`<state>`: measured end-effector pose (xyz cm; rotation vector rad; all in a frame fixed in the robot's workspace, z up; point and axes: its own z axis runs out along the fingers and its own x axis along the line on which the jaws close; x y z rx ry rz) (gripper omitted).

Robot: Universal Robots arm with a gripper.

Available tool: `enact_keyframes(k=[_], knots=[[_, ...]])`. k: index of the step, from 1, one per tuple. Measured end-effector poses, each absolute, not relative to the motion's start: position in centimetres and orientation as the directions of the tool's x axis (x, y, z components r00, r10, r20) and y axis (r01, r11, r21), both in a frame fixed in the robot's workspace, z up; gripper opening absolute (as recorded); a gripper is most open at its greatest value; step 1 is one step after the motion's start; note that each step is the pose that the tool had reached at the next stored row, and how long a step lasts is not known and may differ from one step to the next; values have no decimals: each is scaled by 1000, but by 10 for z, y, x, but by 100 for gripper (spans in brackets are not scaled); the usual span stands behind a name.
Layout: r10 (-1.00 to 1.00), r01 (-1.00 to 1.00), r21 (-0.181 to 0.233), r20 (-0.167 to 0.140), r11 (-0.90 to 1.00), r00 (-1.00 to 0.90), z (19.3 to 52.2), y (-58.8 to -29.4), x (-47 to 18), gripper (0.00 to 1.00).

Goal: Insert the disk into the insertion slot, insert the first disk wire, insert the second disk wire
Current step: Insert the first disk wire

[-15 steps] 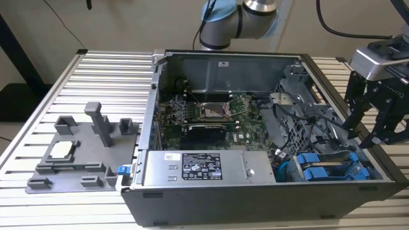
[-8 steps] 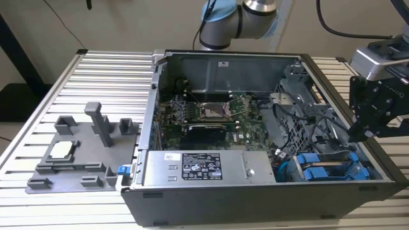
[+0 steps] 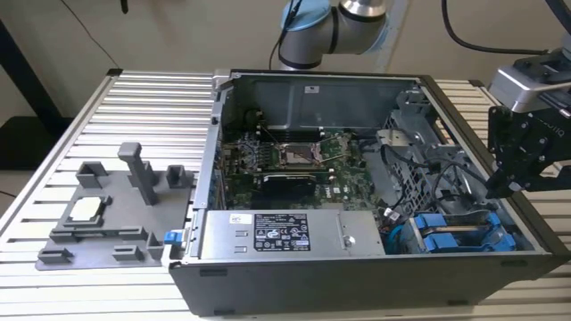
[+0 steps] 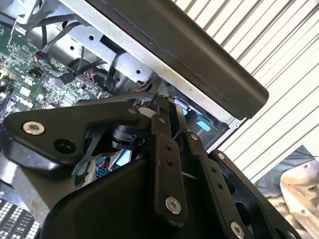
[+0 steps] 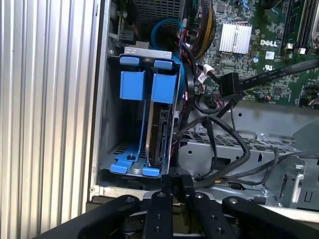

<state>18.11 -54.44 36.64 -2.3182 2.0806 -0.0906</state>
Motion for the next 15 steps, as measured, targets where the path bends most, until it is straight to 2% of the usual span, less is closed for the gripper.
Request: enact_keyframes(k=[6, 10, 15], knots=[[-994, -993, -56, 26, -108, 107, 366, -545, 181, 19], [-994, -994, -32, 23, -108, 108, 366, -546, 181, 19], [-994, -994, -25, 22, -104, 104, 362, -551, 178, 19]])
